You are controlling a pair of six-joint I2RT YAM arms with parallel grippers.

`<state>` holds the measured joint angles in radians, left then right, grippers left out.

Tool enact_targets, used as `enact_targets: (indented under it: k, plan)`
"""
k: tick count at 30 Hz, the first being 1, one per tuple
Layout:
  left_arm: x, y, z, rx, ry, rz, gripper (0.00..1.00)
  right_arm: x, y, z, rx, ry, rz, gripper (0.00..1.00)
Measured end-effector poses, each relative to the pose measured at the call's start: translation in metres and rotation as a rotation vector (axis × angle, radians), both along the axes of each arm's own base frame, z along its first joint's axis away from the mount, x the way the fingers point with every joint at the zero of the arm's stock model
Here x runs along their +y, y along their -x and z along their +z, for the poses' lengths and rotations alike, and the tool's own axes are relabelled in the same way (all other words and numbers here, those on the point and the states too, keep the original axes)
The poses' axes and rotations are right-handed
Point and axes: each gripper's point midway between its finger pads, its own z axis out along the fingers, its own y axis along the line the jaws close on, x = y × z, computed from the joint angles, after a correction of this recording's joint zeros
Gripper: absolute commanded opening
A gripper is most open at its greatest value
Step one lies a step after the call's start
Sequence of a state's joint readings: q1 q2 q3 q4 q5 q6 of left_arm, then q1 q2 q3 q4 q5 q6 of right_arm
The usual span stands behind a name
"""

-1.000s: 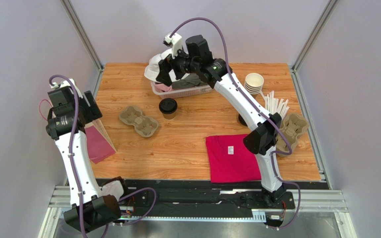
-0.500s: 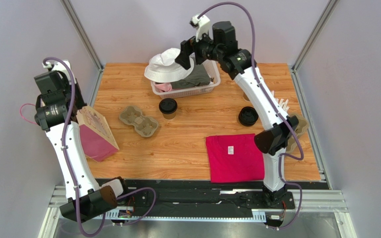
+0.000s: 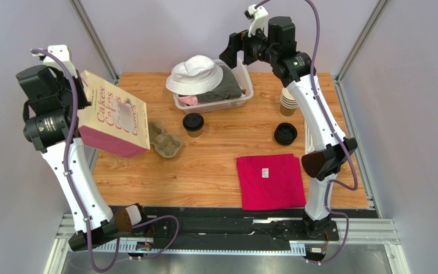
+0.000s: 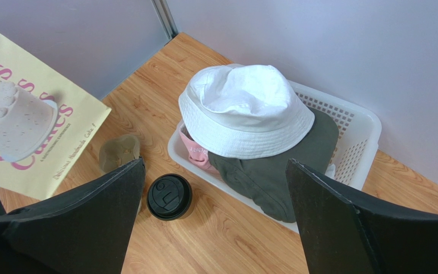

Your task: Pack the takeout coffee

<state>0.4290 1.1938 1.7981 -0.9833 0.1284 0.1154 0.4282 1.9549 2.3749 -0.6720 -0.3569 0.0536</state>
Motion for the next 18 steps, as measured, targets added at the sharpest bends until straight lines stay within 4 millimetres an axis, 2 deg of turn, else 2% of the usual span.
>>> enact_targets:
  k: [3,4,6,8,13,18]
  plan:
    - [-0.019,-0.003,0.04,-0.112,-0.013,-0.099,0.0,0.0,0.0,0.0,-0.001,0.001,-0.001,1.0]
    - [-0.032,-0.003,0.059,-0.163,-0.017,-0.159,0.0,-0.001,-0.001,0.0,-0.002,0.001,-0.006,1.0]
    - [-0.057,-0.004,0.082,-0.237,-0.011,-0.273,0.0,-0.004,-0.003,0.0,-0.002,0.003,-0.015,1.0]
    - [-0.087,-0.004,0.095,-0.279,0.018,-0.405,0.0,-0.008,-0.005,0.001,-0.004,0.004,-0.029,1.0]
    - [-0.169,-0.001,0.1,-0.288,0.113,-0.787,0.0,-0.037,-0.011,0.01,-0.02,0.006,-0.094,1.0]
    - [-0.227,0.001,0.08,-0.223,0.193,-1.072,0.0,-0.082,-0.009,0.021,-0.031,0.024,-0.18,1.0]
